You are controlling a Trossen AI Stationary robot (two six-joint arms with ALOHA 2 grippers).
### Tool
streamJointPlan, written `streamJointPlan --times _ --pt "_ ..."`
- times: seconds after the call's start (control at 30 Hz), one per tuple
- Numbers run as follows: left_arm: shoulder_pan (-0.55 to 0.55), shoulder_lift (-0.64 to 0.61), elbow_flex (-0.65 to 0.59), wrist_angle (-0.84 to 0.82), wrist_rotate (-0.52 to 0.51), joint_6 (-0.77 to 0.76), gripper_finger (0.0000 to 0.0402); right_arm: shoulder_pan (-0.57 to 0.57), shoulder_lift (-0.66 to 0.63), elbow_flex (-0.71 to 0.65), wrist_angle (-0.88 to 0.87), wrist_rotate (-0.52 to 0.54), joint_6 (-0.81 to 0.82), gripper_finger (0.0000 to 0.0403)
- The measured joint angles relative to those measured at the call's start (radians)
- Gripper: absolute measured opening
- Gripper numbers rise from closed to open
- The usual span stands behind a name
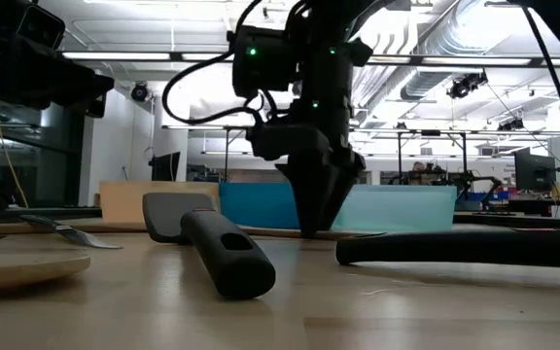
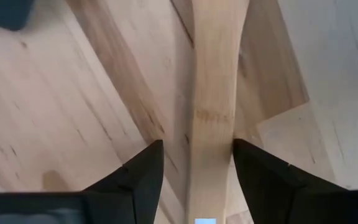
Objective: Pick & Place Kitchen Items
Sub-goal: Put the brown wooden spatula into the blue bin
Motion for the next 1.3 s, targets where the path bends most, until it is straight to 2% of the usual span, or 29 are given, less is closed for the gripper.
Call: streamJointPlan --times 0.23,0.57,1.3 --pt "0.0 0.0 0.0 0.0 0.0 0.0 0.0125 0.021 0.027 -0.039 0.025 0.036 -0.018 0.0156" --pt "0.0 0.0 0.0 0.0 0.0 0.0 0.0125 0.012 0.035 -0.044 0.031 0.016 -0.014 0.0078" --pt "0.0 0.0 0.0 0.0 0.0 0.0 0.0125 -0.015 -0.027 -0.054 0.036 -0.045 0.042 0.0078"
